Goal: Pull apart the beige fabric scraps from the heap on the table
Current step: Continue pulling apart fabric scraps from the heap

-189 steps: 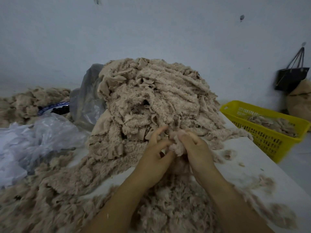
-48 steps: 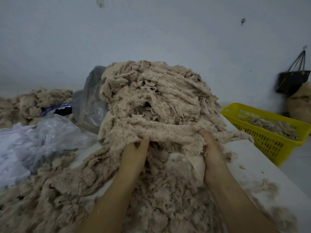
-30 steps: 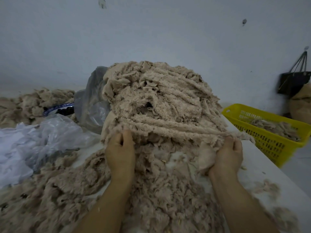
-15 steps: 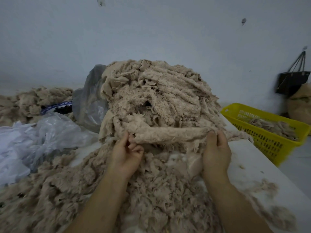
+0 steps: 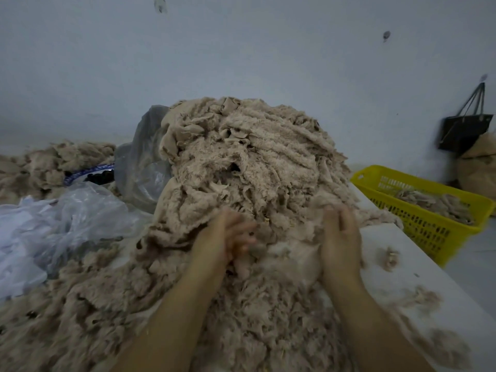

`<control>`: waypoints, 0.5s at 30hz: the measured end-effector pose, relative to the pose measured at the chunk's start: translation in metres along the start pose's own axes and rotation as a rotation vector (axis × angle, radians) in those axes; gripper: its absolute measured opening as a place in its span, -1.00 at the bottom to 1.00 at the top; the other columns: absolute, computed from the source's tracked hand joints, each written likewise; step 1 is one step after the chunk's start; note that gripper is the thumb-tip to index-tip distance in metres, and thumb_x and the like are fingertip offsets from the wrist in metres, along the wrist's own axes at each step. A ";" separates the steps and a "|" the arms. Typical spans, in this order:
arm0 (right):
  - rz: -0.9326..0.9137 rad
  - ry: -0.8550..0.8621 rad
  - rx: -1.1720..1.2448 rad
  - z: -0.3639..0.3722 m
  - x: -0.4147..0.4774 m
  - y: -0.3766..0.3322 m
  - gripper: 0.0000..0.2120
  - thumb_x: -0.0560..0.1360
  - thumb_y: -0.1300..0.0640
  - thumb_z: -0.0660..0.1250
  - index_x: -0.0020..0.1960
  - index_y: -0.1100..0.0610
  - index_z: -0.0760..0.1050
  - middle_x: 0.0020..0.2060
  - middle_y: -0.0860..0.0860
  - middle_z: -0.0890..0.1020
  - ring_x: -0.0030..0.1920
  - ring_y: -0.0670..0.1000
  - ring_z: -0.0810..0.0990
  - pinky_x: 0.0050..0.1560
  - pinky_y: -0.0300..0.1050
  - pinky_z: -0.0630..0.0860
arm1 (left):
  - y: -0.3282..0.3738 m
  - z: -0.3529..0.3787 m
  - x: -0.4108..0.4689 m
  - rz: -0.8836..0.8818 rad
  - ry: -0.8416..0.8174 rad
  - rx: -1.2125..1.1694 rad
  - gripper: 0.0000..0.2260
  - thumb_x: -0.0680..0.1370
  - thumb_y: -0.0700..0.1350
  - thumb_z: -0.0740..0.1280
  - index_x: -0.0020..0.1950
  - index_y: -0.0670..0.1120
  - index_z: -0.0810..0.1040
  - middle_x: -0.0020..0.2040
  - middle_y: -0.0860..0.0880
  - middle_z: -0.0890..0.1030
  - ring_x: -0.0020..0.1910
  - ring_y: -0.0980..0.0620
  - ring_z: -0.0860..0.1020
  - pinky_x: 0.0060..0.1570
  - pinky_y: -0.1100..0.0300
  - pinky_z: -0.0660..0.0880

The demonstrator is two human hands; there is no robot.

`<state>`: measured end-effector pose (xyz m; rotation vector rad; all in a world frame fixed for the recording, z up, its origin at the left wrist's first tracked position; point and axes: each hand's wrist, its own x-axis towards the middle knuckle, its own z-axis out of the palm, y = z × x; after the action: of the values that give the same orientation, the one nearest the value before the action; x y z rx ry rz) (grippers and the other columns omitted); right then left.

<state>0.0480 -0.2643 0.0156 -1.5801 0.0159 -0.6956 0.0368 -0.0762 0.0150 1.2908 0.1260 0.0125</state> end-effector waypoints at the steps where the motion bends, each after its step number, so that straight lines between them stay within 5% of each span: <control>1: -0.060 -0.108 -0.014 0.004 -0.008 -0.004 -0.76 0.67 0.10 0.19 -0.12 -0.14 0.50 -0.36 -0.33 0.56 -0.39 -0.34 0.47 -0.39 -0.49 0.34 | -0.003 0.006 -0.003 -0.035 -0.093 0.137 -0.42 0.57 0.33 0.13 0.20 -0.12 0.61 0.01 -0.06 0.73 -0.16 0.03 0.70 -0.23 0.22 0.57; 4: -0.099 -0.480 -0.092 0.015 -0.026 -0.009 -0.83 0.61 -0.04 0.22 -0.07 -0.22 0.56 -0.15 -0.29 0.66 -0.14 -0.35 0.59 -0.20 -0.52 0.43 | -0.004 0.015 -0.009 -0.142 -0.272 0.079 -0.44 0.54 0.34 0.20 0.16 -0.09 0.68 0.12 -0.09 0.70 0.09 0.01 0.68 -0.02 0.17 0.60; 7: -0.187 -0.736 -0.201 0.022 -0.035 -0.003 -0.69 0.63 0.01 0.25 -0.29 -0.13 0.48 -0.36 -0.21 0.55 -0.32 -0.20 0.51 -0.29 -0.32 0.38 | -0.002 0.014 -0.005 -0.149 -0.163 -0.162 -0.53 0.56 0.09 0.35 0.23 -0.29 0.58 0.18 -0.19 0.60 0.14 -0.11 0.58 0.28 -0.02 0.52; 11: -0.236 -0.689 -0.215 0.022 -0.031 -0.001 -0.57 0.64 0.06 0.25 -0.38 -0.25 0.39 -0.35 -0.24 0.46 -0.32 -0.20 0.43 -0.29 -0.34 0.31 | 0.005 0.004 -0.001 -0.080 -0.033 -0.449 -0.67 0.54 -0.01 0.32 0.15 -0.21 0.63 0.06 -0.18 0.65 0.05 -0.09 0.62 0.16 0.04 0.54; 15: -0.271 -0.690 -0.321 0.022 -0.027 0.003 -0.75 0.59 0.06 0.33 -0.25 -0.13 0.43 -0.17 -0.25 0.48 -0.17 -0.18 0.48 -0.20 -0.38 0.36 | 0.012 -0.005 0.004 -0.026 0.026 -0.838 -0.76 0.65 -0.10 0.21 0.15 -0.19 0.60 0.04 -0.10 0.72 0.01 0.01 0.70 0.14 0.03 0.53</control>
<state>0.0366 -0.2338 0.0020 -2.0878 -0.6321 -0.3283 0.0410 -0.0676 0.0245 0.4524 0.1388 0.0540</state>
